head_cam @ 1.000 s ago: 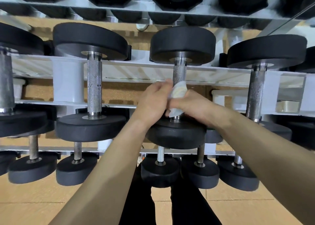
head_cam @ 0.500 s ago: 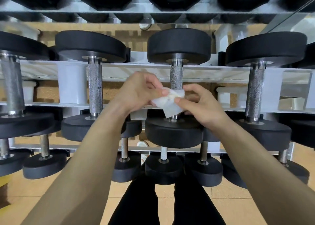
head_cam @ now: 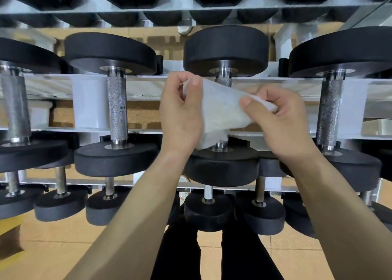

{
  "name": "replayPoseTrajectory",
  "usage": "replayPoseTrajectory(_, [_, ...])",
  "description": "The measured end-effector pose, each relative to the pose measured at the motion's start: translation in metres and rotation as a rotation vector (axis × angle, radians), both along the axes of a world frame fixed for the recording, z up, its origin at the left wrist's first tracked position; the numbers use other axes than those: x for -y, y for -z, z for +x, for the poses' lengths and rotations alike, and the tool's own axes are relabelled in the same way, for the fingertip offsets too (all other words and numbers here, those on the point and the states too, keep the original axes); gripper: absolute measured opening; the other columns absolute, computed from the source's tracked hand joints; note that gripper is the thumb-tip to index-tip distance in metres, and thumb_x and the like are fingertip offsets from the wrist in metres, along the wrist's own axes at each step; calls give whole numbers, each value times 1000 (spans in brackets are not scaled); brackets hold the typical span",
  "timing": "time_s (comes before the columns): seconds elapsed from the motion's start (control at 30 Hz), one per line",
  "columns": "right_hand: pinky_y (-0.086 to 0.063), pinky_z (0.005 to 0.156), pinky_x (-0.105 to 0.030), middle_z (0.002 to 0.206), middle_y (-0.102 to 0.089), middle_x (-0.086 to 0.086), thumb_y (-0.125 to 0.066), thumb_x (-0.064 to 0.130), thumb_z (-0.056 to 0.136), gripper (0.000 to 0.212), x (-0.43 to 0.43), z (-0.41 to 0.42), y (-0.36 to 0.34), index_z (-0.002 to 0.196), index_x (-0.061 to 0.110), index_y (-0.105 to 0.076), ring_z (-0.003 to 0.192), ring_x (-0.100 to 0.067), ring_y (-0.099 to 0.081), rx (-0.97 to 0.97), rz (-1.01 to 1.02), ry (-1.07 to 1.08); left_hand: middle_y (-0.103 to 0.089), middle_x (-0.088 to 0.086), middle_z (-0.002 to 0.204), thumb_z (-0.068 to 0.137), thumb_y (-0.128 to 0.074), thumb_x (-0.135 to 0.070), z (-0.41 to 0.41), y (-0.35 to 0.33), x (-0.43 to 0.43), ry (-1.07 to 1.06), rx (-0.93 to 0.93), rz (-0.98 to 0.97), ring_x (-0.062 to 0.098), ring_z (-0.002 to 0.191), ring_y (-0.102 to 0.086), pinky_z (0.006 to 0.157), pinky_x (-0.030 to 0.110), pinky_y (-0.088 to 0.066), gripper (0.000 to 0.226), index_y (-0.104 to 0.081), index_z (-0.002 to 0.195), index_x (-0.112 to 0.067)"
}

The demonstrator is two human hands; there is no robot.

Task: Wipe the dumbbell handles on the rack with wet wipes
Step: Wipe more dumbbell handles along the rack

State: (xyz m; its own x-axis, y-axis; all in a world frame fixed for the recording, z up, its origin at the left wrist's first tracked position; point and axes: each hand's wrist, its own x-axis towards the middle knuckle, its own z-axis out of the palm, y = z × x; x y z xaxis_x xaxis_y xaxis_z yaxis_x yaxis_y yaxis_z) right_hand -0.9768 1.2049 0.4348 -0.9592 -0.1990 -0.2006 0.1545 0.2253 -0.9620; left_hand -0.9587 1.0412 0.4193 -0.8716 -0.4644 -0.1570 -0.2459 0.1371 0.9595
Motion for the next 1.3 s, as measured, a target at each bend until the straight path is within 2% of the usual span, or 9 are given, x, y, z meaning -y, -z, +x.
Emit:
replayPoseTrajectory(0.1, [-39,58,-27,62,-51,2,-69,41,88,40,3,-4,3,63,18,-49,61,-11,-49,35,67,41,-42,-13,66,103,-53,-22,-5,5,6,15,28,-121,2,60,-37,57,17,-35,18,-50,86,-18])
replayPoseTrajectory(0.3, [-43,81,-16,72,-61,23,-68,22,96,22,3,-15,24,76,29,-62,77,4,-56,90,13,283,-49,-14,68,105,-49,-34,-20,22,10,34,201,-209,-6,60,-48,59,14,-38,18,-55,95,-20])
replayPoseTrajectory(0.5, [-50,102,-42,117,-63,7,-55,41,99,19,18,-16,42,114,30,-59,109,-12,-60,191,165,431,-57,-11,105,100,-54,-29,-14,9,13,-228,309,-55,8,100,-56,101,30,-45,16,-52,113,-20])
replayPoseTrajectory(0.63, [-45,104,-42,121,-58,6,-46,39,97,24,21,13,29,117,30,-53,112,-12,-56,149,165,542,-62,-14,96,87,-73,-36,-3,-10,-28,121,537,192,-1,85,-59,69,10,-46,37,-53,112,-17])
replayPoseTrajectory(0.77, [-47,98,-37,115,-61,5,-51,31,97,17,27,30,23,112,28,-56,105,-12,-58,231,103,601,-76,12,94,79,-82,-24,-27,0,-52,91,650,306,28,81,-74,69,37,-62,34,-70,106,-6])
replayPoseTrajectory(0.87, [-42,83,-23,104,-61,12,-52,23,100,11,26,30,23,107,28,-58,94,-1,-56,243,63,653,-77,15,91,78,-86,-23,-41,7,-50,45,644,427,30,79,-75,77,47,-63,34,-72,99,-1])
replayPoseTrajectory(1.07, [-41,69,-9,87,-59,14,-51,14,97,20,26,36,22,90,31,-57,77,7,-54,180,79,609,-54,-3,59,86,-76,-21,-61,15,-31,152,605,663,12,48,-53,51,24,-47,23,-59,71,-17])
replayPoseTrajectory(1.2, [-42,71,-15,87,-59,12,-50,17,95,15,26,35,22,90,28,-57,79,-1,-55,155,93,598,-50,-5,56,86,-75,-22,-59,16,-33,160,598,655,11,45,-51,53,24,-44,24,-56,71,-19])
replayPoseTrajectory(1.3, [-48,77,-27,90,-62,8,-47,23,89,12,28,30,20,88,31,-56,86,-14,-60,152,114,637,-66,4,74,79,-79,-23,-42,20,-39,182,675,397,19,66,-64,58,25,-51,16,-68,86,-13])
